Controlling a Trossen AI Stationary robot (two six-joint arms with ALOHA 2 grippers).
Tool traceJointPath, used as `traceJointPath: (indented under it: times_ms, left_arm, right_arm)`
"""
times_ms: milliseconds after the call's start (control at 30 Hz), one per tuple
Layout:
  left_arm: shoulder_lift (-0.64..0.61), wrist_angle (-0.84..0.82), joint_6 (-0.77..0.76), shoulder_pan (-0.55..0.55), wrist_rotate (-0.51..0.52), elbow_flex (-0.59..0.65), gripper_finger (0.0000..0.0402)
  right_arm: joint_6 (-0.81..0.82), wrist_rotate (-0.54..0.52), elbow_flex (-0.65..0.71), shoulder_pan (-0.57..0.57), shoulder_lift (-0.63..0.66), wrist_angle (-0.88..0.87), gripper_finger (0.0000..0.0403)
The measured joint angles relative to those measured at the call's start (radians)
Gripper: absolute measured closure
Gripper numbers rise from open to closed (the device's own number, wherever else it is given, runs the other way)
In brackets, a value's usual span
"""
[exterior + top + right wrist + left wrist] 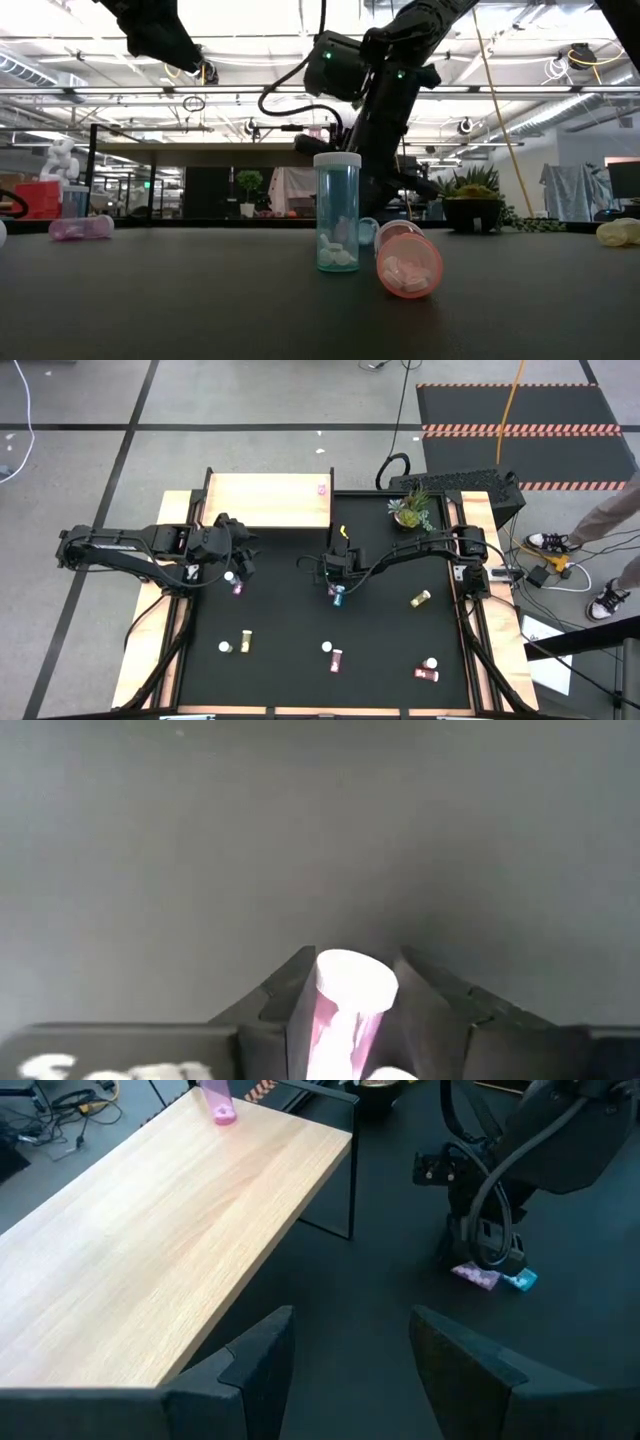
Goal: Pick and place medicine bottles onto shelf by color
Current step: Put the right pink pill bottle on the shelf aligned with the other pink pill bottle
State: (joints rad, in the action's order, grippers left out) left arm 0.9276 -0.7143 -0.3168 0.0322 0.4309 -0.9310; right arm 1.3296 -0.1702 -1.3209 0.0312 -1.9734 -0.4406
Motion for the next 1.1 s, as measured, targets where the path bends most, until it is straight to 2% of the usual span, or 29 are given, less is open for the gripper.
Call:
traceJointPath:
  times_ms: [333, 500, 633, 767, 867, 1000, 1100]
  left_arm:
    - [0.000, 0.015, 0.002, 0.000, 0.007, 0.000, 0.0202]
    - [0.000, 0.041, -0.009, 0.000, -0.013, 0.000, 0.0201]
    - [0.000, 0.136, -0.010, 0.000, -0.056, 0.000, 0.0201]
    - [0.005, 0.274, 0.003, 0.000, -0.106, 0.000, 0.0201]
    - [0.022, 0.358, 0.022, 0.000, -0.131, 0.000, 0.0201]
    - [0.062, 0.460, 0.023, 0.000, -0.189, 0.000, 0.0201]
    - [0.104, 0.557, 0.022, 0.000, -0.252, 0.000, 0.0201]
  right_arm:
    - [-0.148, -0.174, 0.000, -0.082, 0.101, 0.015, 0.0285]
    - [-0.275, -0.279, 0.000, -0.134, 0.186, 0.012, 0.0285]
    - [-0.386, -0.377, 0.000, -0.163, 0.266, 0.018, 0.0284]
    - [-0.509, -0.432, 0.002, -0.181, 0.352, 0.047, 0.0283]
    - [-0.608, -0.451, 0.050, -0.192, 0.430, 0.151, 0.0283]
    - [-0.748, -0.449, 0.189, -0.204, 0.553, 0.393, 0.0283]
    - [-0.874, -0.377, 0.307, -0.206, 0.648, 0.581, 0.0283]
